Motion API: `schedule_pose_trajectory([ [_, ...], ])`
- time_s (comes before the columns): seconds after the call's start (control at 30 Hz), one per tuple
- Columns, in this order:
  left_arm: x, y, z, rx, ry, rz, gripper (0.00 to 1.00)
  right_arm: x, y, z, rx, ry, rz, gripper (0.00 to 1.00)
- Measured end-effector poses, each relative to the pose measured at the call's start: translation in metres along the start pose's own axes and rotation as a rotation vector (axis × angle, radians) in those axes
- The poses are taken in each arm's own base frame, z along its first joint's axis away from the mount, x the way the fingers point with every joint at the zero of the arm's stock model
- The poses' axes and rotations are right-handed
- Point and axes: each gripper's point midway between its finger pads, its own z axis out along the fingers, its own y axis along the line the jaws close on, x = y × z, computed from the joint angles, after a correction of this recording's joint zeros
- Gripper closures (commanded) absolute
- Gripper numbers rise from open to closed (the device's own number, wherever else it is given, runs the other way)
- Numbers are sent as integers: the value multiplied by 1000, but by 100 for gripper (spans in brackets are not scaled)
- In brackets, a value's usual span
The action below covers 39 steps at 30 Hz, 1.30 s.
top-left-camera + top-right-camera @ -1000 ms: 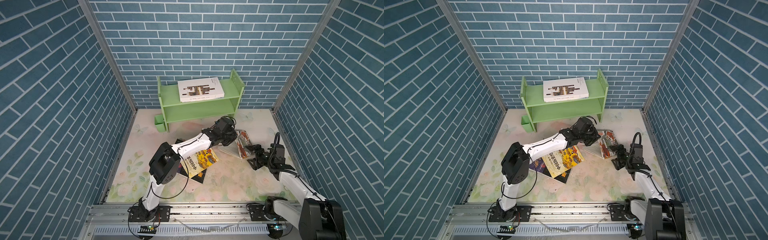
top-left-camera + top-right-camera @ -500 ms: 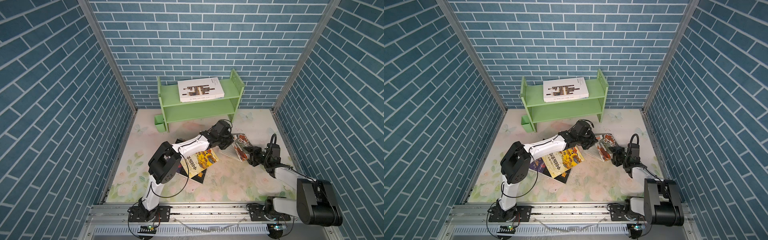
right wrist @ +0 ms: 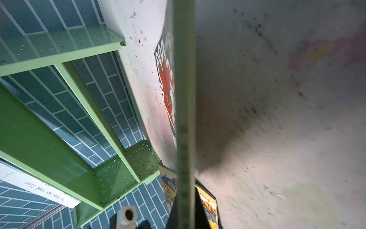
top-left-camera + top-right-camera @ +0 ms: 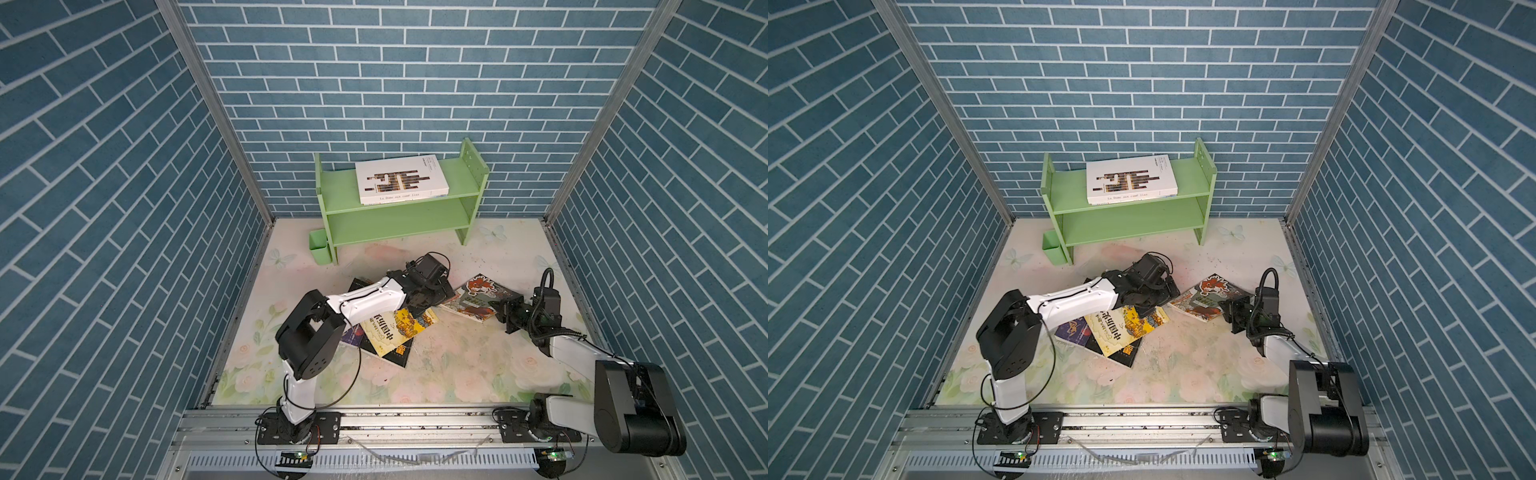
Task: Stacking books/files
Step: Pick up the book from the middle-right of the table.
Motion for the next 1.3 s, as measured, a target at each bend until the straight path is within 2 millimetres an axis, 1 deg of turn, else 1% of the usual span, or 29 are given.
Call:
schedule_pose_trajectory([
  [0.07,1,-6,-14,63,-3,-37,0,-1,16,-5,-20,-14,-27,100],
  [0.1,2,-9,-19,105,0,-71,0,-1,29,-9,-41,-23,-49,100],
  [0.17,4,-15,-24,172,9,-133,0,-2,59,-18,-95,-42,-97,100],
  [0.23,6,-22,-25,233,24,-204,0,-1,94,-29,-161,-64,-158,100],
  [0.27,6,-27,-25,259,31,-235,0,0,108,-33,-184,-74,-186,100],
  [0.33,5,-41,-29,324,45,-295,0,3,136,-42,-231,-89,-245,100],
  [0.37,4,-48,-31,357,50,-315,0,6,147,-45,-249,-92,-269,100],
  [0.43,1,-70,-41,445,57,-354,0,16,164,-47,-277,-88,-322,100],
  [0.5,-1,-91,-52,525,63,-378,0,25,171,-47,-287,-82,-357,100],
  [0.6,2,-118,-69,626,69,-395,0,33,174,-44,-284,-76,-382,100],
  [0.73,5,-135,-86,705,64,-417,2,34,172,-40,-269,-80,-387,100],
  [0.8,5,-137,-94,734,56,-428,3,32,172,-40,-256,-91,-387,100],
  [0.9,4,-131,-105,748,32,-441,3,28,171,-40,-244,-113,-386,100],
  [1.0,1,-122,-120,733,-13,-432,2,25,173,-39,-236,-124,-381,100],
  [1.13,-4,-122,-143,736,-61,-400,1,23,179,-35,-235,-123,-381,100],
  [1.2,-5,-124,-145,735,-68,-392,1,23,182,-34,-240,-122,-383,100],
  [1.3,-5,-124,-135,703,-65,-389,0,24,185,-36,-251,-120,-386,100],
])
